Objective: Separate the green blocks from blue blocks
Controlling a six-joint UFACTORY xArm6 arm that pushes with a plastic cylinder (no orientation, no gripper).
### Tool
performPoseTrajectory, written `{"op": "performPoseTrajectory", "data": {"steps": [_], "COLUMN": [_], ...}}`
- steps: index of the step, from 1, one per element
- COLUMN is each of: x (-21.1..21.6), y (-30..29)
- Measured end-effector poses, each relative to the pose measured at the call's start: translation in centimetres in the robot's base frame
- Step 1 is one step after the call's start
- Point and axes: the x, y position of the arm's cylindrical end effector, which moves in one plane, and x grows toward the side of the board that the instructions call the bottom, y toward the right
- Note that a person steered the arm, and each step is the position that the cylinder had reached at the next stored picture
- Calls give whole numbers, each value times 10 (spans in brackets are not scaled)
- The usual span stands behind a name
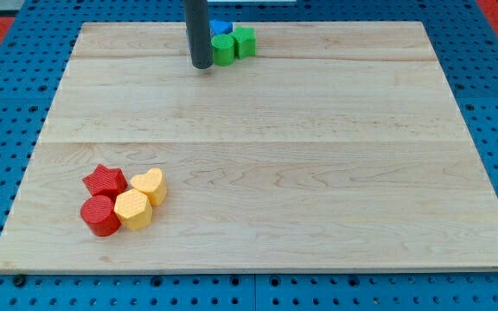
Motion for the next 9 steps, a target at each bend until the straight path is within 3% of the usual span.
{"op": "performPoseTrajectory", "data": {"steps": [1, 2, 3, 4, 5, 6, 9], "x": [8, 34, 42, 4, -72, -96, -96], "y": [-35, -8, 78, 156, 213, 220, 217]}}
